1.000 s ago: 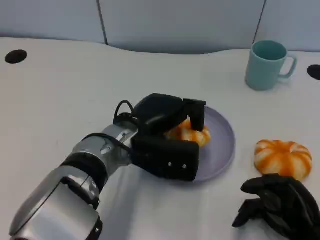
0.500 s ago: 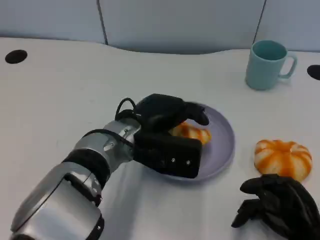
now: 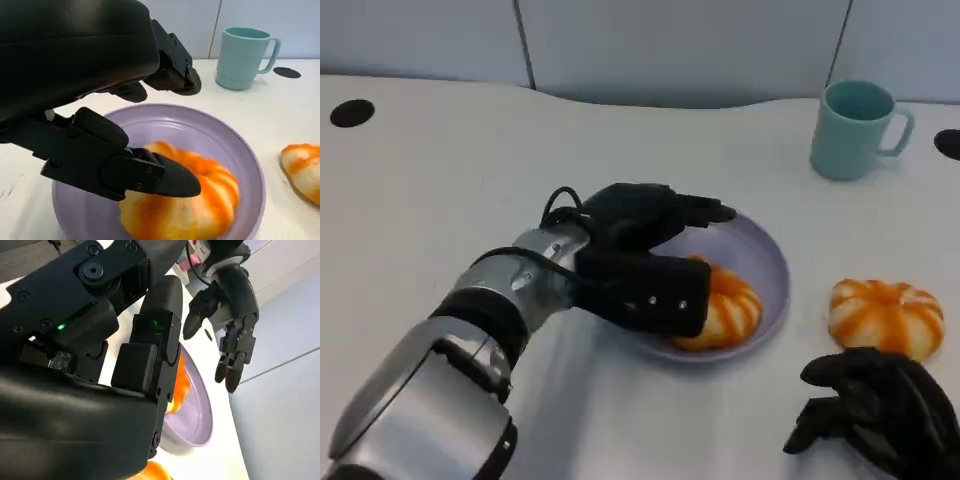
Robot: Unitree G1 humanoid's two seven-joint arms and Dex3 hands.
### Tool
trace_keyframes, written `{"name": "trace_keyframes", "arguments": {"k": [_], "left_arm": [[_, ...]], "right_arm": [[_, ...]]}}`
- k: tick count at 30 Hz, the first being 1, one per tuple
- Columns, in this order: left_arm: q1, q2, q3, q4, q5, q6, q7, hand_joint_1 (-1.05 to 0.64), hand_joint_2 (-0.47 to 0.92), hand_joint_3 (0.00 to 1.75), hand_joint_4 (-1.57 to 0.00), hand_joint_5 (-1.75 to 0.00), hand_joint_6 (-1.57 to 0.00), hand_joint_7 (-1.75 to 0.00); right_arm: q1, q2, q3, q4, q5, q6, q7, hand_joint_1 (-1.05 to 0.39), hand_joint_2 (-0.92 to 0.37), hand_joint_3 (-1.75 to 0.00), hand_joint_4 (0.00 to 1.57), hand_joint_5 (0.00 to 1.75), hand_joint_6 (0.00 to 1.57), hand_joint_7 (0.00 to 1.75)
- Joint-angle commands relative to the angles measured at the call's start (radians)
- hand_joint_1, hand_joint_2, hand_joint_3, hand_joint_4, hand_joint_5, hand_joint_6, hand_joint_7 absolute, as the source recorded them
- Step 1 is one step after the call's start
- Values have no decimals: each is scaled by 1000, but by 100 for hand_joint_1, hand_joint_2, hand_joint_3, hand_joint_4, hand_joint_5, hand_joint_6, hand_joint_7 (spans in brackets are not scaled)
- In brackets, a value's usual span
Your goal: Grasp the bread from the table and place it into the plate.
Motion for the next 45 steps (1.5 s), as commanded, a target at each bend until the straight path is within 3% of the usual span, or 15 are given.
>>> {"name": "trace_keyframes", "arguments": {"k": [1, 7, 18, 23, 28, 35, 39, 45], "left_arm": [[-20, 27, 47, -11, -56, -19, -98, -90, 92, 34, -5, -33, -23, 0], [-12, 52, 131, -26, -145, -51, -193, -93, 92, 35, -6, -36, -24, -1], [60, 97, 345, -76, -407, -100, -442, -82, 92, 28, -12, -46, -30, -3], [134, 109, 463, -124, -563, -96, -584, -83, 92, 27, -6, -44, -29, -2], [247, 114, 570, -206, -719, -102, -692, -77, 92, 27, -14, -50, -31, -3], [393, 93, 644, -333, -833, -80, -718, -72, 92, 23, -26, -53, -37, -4], [488, 47, 702, -433, -937, -27, -704, -64, 92, 19, -43, -71, -51, -8], [646, -16, 742, -665, -1062, 176, -652, -41, 92, 19, -50, -99, -70, -12]], "right_arm": [[-7, -18, -13, 5, 5, 2, 0, -100, -65, 0, 152, 52, 157, 7], [-11, -24, -14, 11, 0, -2, 1, -101, -66, 0, 151, 51, 157, 7], [-24, -29, -23, 28, 5, 2, 6, -100, -66, 0, 151, 52, 157, 7], [-24, -31, -24, 31, 2, -3, 7, -99, -67, 0, 151, 51, 156, 7], [-26, -37, -28, 38, 7, -3, 17, -97, -67, 0, 151, 51, 156, 6], [-27, -41, -28, 36, 4, 0, 13, -95, -68, -1, 151, 51, 156, 6], [-31, -40, -28, 43, 2, -6, 13, -97, -68, 0, 151, 52, 156, 6], [-37, -38, -30, 56, 6, -18, 22, -96, -68, 0, 150, 51, 156, 6]]}}
